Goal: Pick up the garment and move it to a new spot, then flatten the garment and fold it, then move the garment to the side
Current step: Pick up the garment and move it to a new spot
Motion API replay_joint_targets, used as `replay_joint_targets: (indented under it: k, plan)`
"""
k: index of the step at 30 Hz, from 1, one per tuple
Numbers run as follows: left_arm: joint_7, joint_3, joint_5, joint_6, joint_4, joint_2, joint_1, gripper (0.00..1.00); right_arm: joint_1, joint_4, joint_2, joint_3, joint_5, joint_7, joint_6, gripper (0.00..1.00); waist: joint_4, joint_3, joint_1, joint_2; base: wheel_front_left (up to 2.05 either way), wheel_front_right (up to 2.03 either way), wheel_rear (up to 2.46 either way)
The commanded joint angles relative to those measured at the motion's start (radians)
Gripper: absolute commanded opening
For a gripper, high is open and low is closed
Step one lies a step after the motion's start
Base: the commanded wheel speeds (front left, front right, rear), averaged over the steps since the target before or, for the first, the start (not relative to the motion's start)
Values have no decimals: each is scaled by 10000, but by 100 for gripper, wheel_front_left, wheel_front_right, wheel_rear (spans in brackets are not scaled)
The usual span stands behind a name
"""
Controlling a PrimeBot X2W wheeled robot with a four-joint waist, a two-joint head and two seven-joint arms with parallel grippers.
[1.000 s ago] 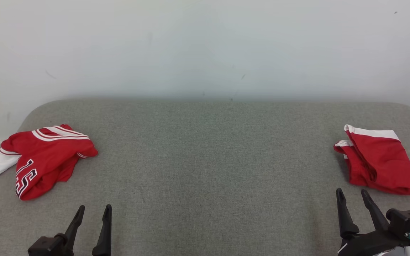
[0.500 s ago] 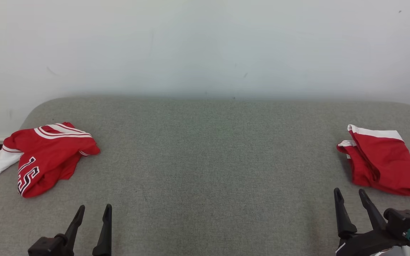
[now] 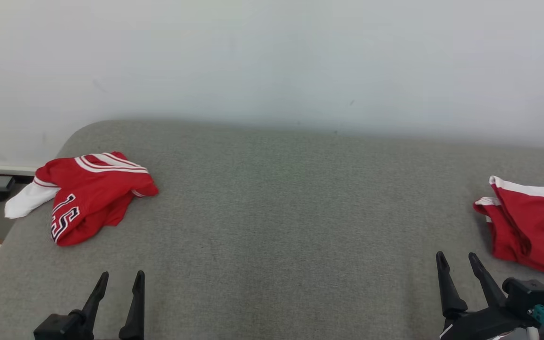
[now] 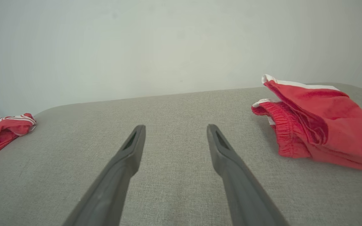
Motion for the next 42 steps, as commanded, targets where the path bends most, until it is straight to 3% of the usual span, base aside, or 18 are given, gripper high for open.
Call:
replay_joint_targets:
  k: [1,27,42]
  plan:
    - [21,14,-18,44,-28,105,-43,100,-70,2,-24,12,40,-88,-7,100,437,-31,0,0,0,0,0]
    - [335,232,-338,444,-678,487,502,100,-178,114,-26,1185,346,-225,-7,100,3332,-101,0,0,0,0,0]
    - [805,130,-577,570,-849,461,489,100,-242,85,-28,1439,161,-182,-7,100,3635,133,0,0,0,0,0]
